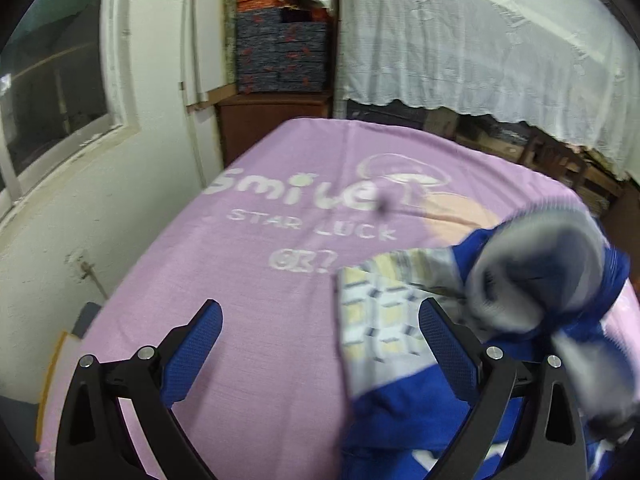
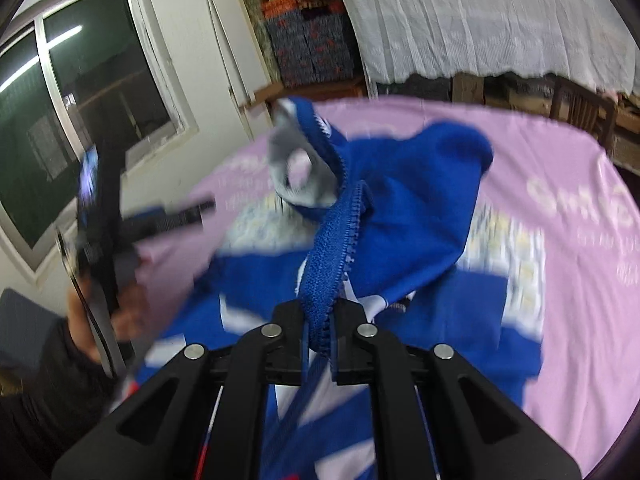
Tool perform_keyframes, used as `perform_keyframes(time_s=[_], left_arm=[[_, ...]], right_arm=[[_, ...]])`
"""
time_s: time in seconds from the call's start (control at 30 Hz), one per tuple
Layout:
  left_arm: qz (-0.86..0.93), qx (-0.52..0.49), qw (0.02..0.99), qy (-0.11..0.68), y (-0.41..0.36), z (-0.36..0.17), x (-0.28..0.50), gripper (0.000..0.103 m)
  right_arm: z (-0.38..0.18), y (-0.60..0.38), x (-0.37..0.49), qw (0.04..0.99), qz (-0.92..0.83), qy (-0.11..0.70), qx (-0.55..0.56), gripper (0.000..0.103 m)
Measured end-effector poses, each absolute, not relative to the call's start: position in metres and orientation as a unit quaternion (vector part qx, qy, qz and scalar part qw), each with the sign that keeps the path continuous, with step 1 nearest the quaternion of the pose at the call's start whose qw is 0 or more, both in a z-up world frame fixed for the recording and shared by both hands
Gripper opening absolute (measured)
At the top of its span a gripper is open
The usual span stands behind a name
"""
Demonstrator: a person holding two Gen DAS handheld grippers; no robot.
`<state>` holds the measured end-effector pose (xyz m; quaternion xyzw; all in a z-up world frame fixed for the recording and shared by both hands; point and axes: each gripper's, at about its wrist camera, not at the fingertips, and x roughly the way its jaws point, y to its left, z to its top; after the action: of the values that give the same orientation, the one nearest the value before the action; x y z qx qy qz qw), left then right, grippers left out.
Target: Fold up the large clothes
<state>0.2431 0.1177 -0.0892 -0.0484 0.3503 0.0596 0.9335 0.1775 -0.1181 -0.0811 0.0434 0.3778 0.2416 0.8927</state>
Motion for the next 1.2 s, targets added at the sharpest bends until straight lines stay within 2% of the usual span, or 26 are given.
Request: perform_keyframes(time_s=[0.07, 0.2, 0.27, 0.37, 0.53, 0.6, 0.67, 0.73, 0.77, 0.8, 0.83, 0.87, 0.9, 0.93, 1.0, 1.1, 1.2], left_arm=[[0.042, -0.043, 0.934, 0.352, 0.11, -0.089, 0.24, 0.099], [-0.01, -0.032, 0.931, 0.363, 0.089, -0.087, 0.23, 0.099], [-0.045, -0.031, 0.929, 0.367, 0.077, -0.084, 0.225, 0.099], [-0.083, -0.031, 0.923, 0.374, 0.058, -0.078, 0.229, 0.099], [-0.099, -0.047, 0.904, 0.414, 0.042, -0.084, 0.26, 0.099], [-0.08, -0.064, 0.895, 0.434, 0.047, -0.092, 0.275, 0.099], [-0.073, -0.092, 0.886, 0.449, 0.057, -0.098, 0.287, 0.099], [-0.073, -0.131, 0.878, 0.454, 0.07, -0.099, 0.296, 0.098], [-0.075, -0.145, 0.876, 0.454, 0.075, -0.098, 0.299, 0.095], [-0.08, -0.157, 0.874, 0.452, 0.079, -0.096, 0.303, 0.082], [-0.084, -0.16, 0.873, 0.453, 0.08, -0.094, 0.304, 0.062], [-0.092, -0.162, 0.871, 0.454, 0.081, -0.092, 0.304, 0.049], [-0.105, -0.164, 0.869, 0.455, 0.081, -0.089, 0.303, 0.031], [-0.109, -0.161, 0.87, 0.454, 0.079, -0.085, 0.301, 0.025], [-0.113, -0.148, 0.88, 0.437, 0.079, -0.075, 0.288, 0.018], [-0.132, -0.126, 0.888, 0.422, 0.076, -0.063, 0.261, 0.018], [-0.149, -0.095, 0.883, 0.435, 0.067, -0.073, 0.235, 0.018]], right_arm=[[-0.102, -0.111, 0.17, 0.876, 0.25, 0.412, 0.027, 0.016], [-0.116, -0.117, 0.154, 0.854, 0.268, 0.445, 0.025, 0.02], [-0.103, -0.135, 0.149, 0.854, 0.282, 0.434, 0.057, 0.034], [-0.08, -0.167, 0.149, 0.861, 0.283, 0.405, 0.12, 0.04], [-0.065, -0.199, 0.196, 0.845, 0.251, 0.402, 0.248, 0.04], [-0.065, -0.198, 0.218, 0.834, 0.246, 0.405, 0.283, 0.045], [-0.068, -0.197, 0.237, 0.822, 0.237, 0.413, 0.311, 0.057], [-0.072, -0.196, 0.255, 0.814, 0.218, 0.422, 0.335, 0.057], [-0.074, -0.196, 0.263, 0.811, 0.212, 0.426, 0.342, 0.057], [-0.076, -0.195, 0.273, 0.808, 0.206, 0.43, 0.346, 0.057], [-0.078, -0.193, 0.279, 0.808, 0.199, 0.436, 0.343, 0.055], [-0.08, -0.193, 0.286, 0.809, 0.188, 0.442, 0.339, 0.037], [-0.083, -0.194, 0.294, 0.808, 0.178, 0.447, 0.341, 0.019], [-0.085, -0.194, 0.297, 0.805, 0.18, 0.45, 0.343, 0.007], [-0.081, -0.197, 0.289, 0.813, 0.182, 0.432, 0.346, 0.007], [-0.065, -0.201, 0.262, 0.832, 0.208, 0.395, 0.329, 0.007], [-0.063, -0.205, 0.231, 0.832, 0.228, 0.39, 0.323, 0.007]])
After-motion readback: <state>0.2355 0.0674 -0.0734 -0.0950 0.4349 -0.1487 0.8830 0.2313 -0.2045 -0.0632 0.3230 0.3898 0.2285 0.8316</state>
